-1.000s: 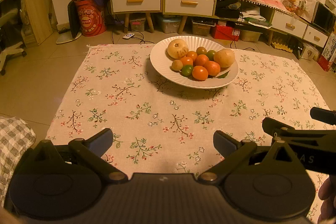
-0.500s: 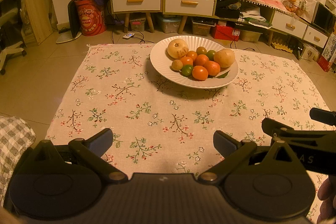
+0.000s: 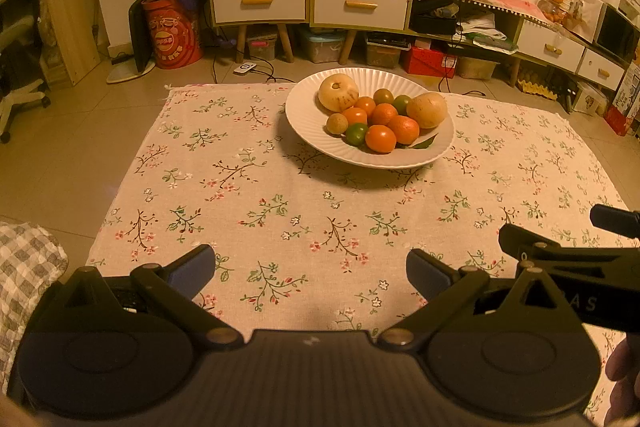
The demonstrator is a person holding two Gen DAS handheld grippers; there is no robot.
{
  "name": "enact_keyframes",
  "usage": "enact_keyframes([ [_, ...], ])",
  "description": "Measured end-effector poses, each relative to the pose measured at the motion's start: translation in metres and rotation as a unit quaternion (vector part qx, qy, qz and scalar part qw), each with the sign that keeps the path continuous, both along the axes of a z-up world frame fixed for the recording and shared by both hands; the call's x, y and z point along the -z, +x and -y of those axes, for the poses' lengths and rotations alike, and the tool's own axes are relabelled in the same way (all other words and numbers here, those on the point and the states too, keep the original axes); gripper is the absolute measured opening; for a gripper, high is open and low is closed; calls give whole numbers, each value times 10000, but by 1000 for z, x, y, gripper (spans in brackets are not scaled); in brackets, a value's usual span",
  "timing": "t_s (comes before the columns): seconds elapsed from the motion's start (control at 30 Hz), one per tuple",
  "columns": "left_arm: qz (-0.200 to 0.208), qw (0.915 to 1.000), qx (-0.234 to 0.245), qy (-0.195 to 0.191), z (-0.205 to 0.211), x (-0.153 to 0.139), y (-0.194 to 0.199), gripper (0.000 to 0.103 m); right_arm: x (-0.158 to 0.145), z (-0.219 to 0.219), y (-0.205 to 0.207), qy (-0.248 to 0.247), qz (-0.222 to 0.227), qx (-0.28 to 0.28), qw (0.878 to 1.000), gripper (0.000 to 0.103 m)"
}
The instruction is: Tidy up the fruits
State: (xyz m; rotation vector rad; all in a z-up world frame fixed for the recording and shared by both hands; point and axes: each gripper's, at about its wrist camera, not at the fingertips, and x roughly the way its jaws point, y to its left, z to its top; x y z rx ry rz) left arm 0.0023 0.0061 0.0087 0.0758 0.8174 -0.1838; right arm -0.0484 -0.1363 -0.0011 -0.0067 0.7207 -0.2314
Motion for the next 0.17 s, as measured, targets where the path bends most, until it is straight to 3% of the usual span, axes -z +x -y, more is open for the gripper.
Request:
enact_keyframes([
  [0.17,-3,10000,-6,22,0,2,-1,103,0,0,0,3,2,0,10000,103],
])
